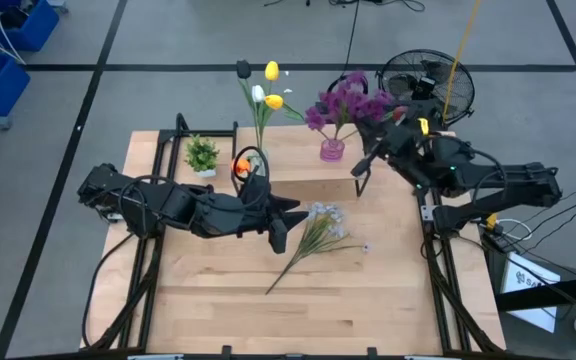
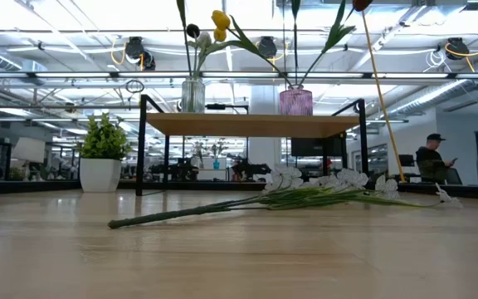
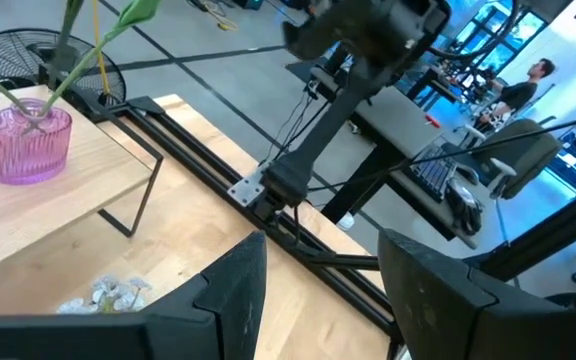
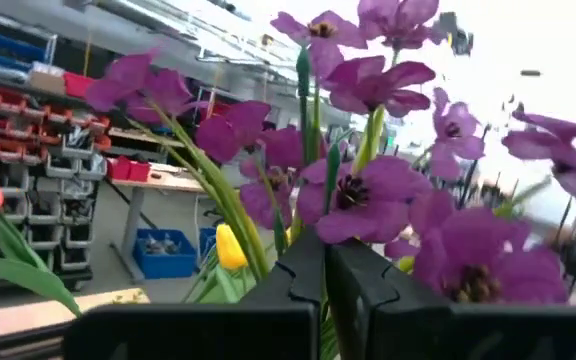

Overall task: Pick and place flowers into a vace then onto a shelf
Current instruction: Put the purple orchid into the purple vase

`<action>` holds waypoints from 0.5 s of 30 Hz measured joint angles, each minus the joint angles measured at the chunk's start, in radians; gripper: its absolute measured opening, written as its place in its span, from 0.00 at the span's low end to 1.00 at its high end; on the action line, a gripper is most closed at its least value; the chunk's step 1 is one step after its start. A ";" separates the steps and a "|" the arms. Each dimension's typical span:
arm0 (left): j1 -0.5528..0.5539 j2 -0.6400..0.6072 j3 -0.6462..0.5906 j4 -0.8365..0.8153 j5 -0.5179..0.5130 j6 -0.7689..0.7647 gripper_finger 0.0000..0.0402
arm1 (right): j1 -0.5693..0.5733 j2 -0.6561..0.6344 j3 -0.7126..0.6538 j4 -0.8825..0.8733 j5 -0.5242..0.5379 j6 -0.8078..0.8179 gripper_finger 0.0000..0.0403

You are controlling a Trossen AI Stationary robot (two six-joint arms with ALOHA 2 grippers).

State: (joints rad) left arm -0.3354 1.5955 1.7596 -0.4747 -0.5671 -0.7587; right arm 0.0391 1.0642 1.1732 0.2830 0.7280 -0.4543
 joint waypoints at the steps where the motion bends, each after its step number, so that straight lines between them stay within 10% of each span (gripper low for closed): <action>1: -0.001 0.000 0.000 0.000 0.000 0.000 0.49 | -0.007 0.005 0.000 -0.006 0.001 0.028 0.00; 15: -0.020 0.000 0.000 0.000 0.012 0.002 0.49 | -0.100 0.058 0.000 -0.051 0.007 0.154 0.00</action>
State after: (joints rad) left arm -0.3557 1.5959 1.7596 -0.4747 -0.5549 -0.7570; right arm -0.0610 1.1225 1.1732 0.2318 0.7353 -0.3007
